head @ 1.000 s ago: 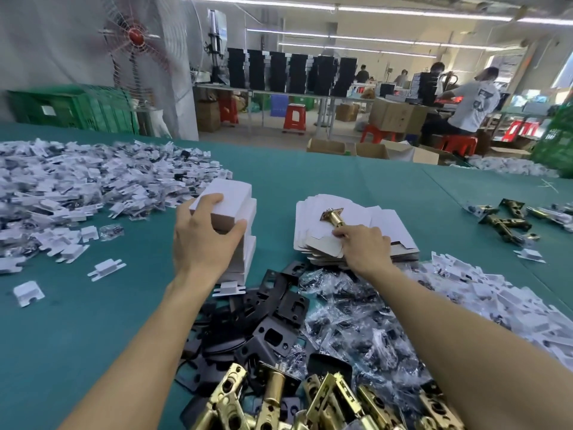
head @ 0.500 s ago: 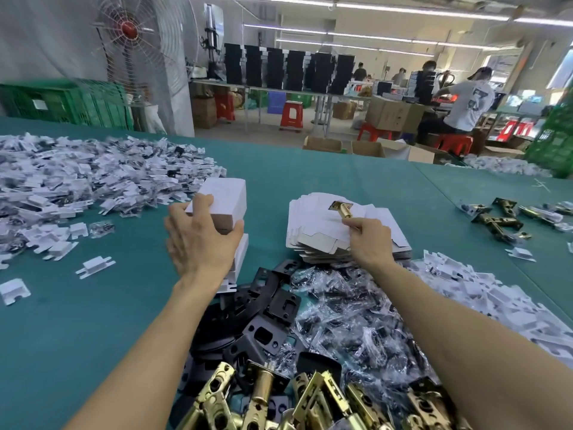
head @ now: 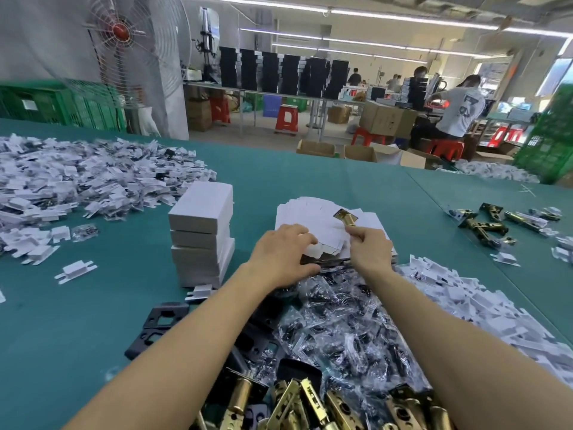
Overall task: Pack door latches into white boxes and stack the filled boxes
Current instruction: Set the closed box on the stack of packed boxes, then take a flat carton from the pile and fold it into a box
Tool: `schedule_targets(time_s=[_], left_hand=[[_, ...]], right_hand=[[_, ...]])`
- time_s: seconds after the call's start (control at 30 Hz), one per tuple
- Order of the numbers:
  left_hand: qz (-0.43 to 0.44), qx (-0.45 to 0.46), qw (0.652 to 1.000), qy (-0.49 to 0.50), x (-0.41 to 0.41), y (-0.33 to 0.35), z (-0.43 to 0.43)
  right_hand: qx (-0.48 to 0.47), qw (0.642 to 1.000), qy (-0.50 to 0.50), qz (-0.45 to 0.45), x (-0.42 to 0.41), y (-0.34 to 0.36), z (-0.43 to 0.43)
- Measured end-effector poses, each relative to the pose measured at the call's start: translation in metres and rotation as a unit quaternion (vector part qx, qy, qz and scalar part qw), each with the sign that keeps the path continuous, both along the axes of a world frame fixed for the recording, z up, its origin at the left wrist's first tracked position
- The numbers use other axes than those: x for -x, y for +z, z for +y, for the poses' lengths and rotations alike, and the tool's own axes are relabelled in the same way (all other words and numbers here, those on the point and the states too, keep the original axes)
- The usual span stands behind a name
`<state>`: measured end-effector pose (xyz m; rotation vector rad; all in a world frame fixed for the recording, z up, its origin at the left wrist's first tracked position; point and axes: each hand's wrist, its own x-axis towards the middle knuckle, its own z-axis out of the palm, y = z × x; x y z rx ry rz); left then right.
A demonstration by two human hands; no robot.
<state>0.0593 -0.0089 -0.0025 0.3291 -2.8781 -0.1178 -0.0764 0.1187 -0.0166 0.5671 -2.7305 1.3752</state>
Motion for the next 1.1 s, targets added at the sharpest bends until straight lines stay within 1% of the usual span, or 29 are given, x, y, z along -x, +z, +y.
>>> schedule_targets(time_s=[0.07,0.2,0.3,0.5,0.77,0.87,1.03,1.1], left_hand=[[-0.029,0.002,1.000,-0.010,0.015,-0.006,-0.004],[-0.045,-0.076,0.996,0.012,0.026,-0.007,-0.014],[-0.042,-0.096,0.994,0.023,0.028,-0.004,-0.020],[-0.063,-0.057,0.996,0.019,0.029,0.000,-0.024],[-0.036,-0.029,0.998,0.030,0.036,-0.005,-0.022],[-0.018,0.014,0.999,0.042,0.040,-0.010,-0.015],[-0.011,0.116,0.993,0.017,0.038,-0.016,-0.006],[-0.016,0.129,0.991,0.029,0.035,-0.015,-0.003]], right_hand=[[0.020,1.000,-0.006,-0.012,0.000,-0.002,0.000],[0.066,0.997,-0.022,-0.038,0.001,-0.005,-0.001],[0.092,0.993,-0.038,-0.062,0.003,-0.005,-0.002],[0.123,0.987,-0.044,-0.088,0.004,-0.007,-0.004],[0.113,0.988,-0.060,-0.088,0.001,-0.008,-0.001],[0.113,0.988,-0.058,-0.086,0.000,-0.009,-0.002],[0.116,0.988,-0.056,-0.086,-0.004,-0.009,-0.002],[0.125,0.987,-0.056,-0.078,-0.005,-0.009,-0.002]])
